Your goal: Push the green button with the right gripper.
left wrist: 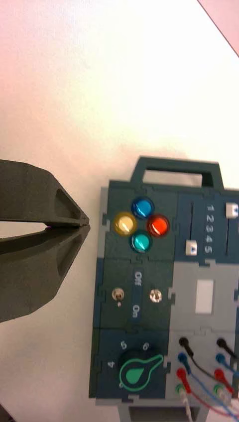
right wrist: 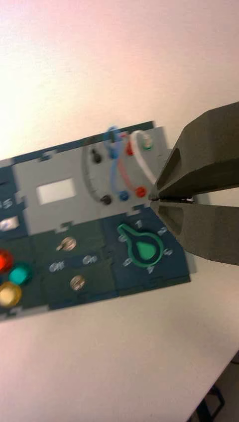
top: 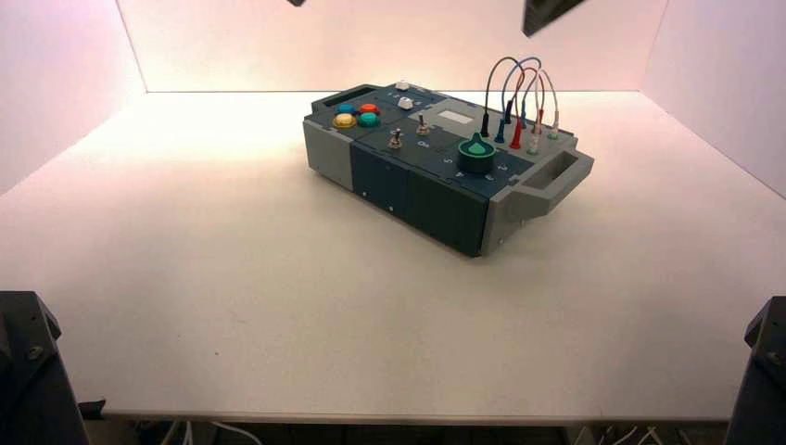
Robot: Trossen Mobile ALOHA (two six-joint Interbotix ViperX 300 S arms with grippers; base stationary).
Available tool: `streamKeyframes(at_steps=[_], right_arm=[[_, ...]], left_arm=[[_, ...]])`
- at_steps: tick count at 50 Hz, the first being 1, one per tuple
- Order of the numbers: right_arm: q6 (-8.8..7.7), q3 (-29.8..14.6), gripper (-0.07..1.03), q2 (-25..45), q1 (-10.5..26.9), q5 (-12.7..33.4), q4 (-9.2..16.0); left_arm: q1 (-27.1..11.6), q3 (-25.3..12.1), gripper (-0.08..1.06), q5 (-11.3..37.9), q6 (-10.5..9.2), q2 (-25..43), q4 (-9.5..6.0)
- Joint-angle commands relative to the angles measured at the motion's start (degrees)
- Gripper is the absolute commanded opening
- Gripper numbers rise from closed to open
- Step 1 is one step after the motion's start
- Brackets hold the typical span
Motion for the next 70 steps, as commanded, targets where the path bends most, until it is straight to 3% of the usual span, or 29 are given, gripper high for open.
streamKeyframes(at_steps=[1, 10, 28, 40, 41, 46, 47, 51, 70], right_arm=[[-1.23, -5.4, -0.02, 1.7, 2.4, 1.1, 0.1], [-2.2, -8.0, -0.02, 4.3, 4.0, 2.0, 0.2], [-5.19, -13.5, -0.02, 12.6, 5.7, 1.0, 0.4], [-5.89, -16.9, -0.02, 17.5, 7.9, 0.0, 0.4], [-6.33, -17.7, -0.02, 18.9, 8.7, 0.0, 0.4], [-6.42, -18.8, -0.02, 20.7, 9.7, -0.1, 0.4], [-6.5, -19.5, -0.02, 21.7, 10.3, -0.1, 0.4], [-6.59, -20.7, -0.02, 23.1, 10.9, -0.4, 0.4], [-6.59, -25.0, -0.02, 29.9, 12.3, -4.4, 0.4]], left_arm=[[1.7, -2.3, -0.03, 1.1, 0.09, -2.7, -0.79], [2.6, -2.7, -0.03, 1.9, 0.18, -4.4, -1.76], [4.1, -3.5, -0.03, 4.1, 0.35, -8.2, -1.85], [6.2, -4.4, -0.03, 6.6, 1.14, -9.1, -1.85], [6.2, -4.8, -0.03, 7.9, 2.81, -9.3, -2.81], [6.2, -5.1, -0.03, 8.9, 5.1, -9.7, -5.45], [6.3, -5.2, -0.03, 9.4, 7.12, -10.0, -7.65], [6.7, -5.2, -0.03, 9.4, 8.44, -10.3, -8.88], [8.1, -4.8, -0.03, 9.3, 8.7, -10.1, -8.96]])
